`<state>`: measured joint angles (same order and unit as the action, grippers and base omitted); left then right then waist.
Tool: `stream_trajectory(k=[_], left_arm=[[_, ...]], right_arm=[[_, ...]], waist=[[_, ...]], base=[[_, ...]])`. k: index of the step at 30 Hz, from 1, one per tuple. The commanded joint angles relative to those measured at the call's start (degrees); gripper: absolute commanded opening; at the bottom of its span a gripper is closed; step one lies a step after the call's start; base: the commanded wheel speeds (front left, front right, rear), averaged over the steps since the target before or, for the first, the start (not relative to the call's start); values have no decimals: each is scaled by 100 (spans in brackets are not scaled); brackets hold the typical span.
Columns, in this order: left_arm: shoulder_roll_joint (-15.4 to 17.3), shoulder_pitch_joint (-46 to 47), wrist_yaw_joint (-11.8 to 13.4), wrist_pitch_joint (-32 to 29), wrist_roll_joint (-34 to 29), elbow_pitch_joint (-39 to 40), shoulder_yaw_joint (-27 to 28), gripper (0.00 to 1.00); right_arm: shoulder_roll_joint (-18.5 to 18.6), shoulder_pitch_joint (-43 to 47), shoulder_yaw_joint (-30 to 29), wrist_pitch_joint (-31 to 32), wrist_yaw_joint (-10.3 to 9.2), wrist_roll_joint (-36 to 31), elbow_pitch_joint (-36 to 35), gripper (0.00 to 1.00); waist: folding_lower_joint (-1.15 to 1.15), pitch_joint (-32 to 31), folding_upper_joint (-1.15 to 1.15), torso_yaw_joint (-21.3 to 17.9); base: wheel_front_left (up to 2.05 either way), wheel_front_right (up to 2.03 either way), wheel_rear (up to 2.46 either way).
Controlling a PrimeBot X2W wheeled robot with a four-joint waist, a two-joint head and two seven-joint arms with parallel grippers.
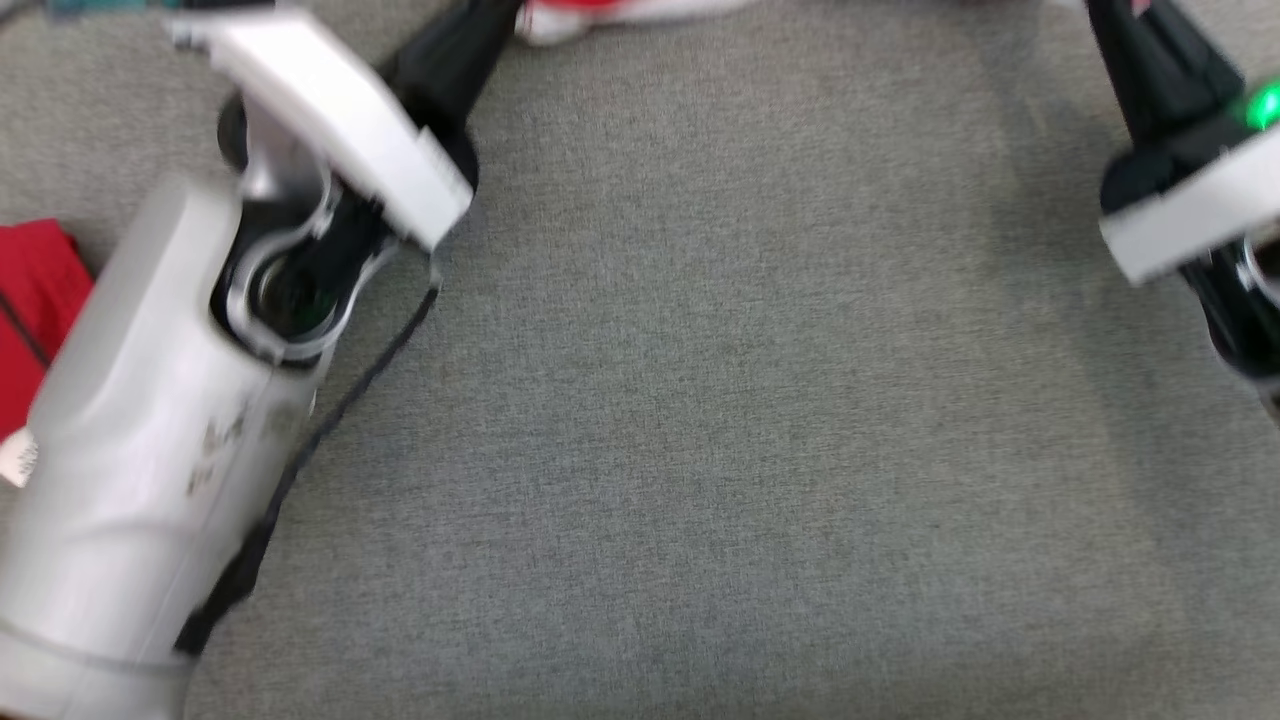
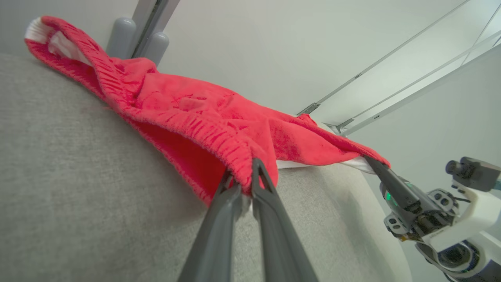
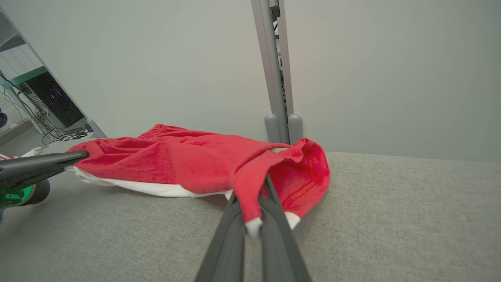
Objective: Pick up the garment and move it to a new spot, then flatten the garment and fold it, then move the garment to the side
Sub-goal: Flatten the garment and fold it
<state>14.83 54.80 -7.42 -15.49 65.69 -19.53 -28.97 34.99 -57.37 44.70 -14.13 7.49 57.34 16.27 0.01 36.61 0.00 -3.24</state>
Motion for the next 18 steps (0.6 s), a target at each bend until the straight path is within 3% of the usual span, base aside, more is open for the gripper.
stream_trajectory(k=[1, 7, 11, 18], left_arm=[[112, -272, -9, 2, 200, 223, 21, 0], [736, -2802, 51, -17, 915, 1638, -179, 0], [1072, -4489, 471, 359, 1119, 2544, -145, 0], [1088, -6808, 1061, 1280, 1325, 3766, -92, 0]], right_arm=[[193, 252, 16, -52, 1, 128, -171, 0], [1061, 2109, 383, -99, 1, 765, -955, 0], [1611, 3301, 652, -39, 1, 1178, -1377, 0], [2370, 4851, 692, 78, 0, 2245, -1987, 0]], waist=[[-1, -361, 0, -19], [-1, -1766, 0, -147], [-1, -2511, 0, -242], [-1, -2989, 0, -282]], base=[[0, 0, 0], [0, 0, 0], [0, 0, 0], [0, 0, 0]])
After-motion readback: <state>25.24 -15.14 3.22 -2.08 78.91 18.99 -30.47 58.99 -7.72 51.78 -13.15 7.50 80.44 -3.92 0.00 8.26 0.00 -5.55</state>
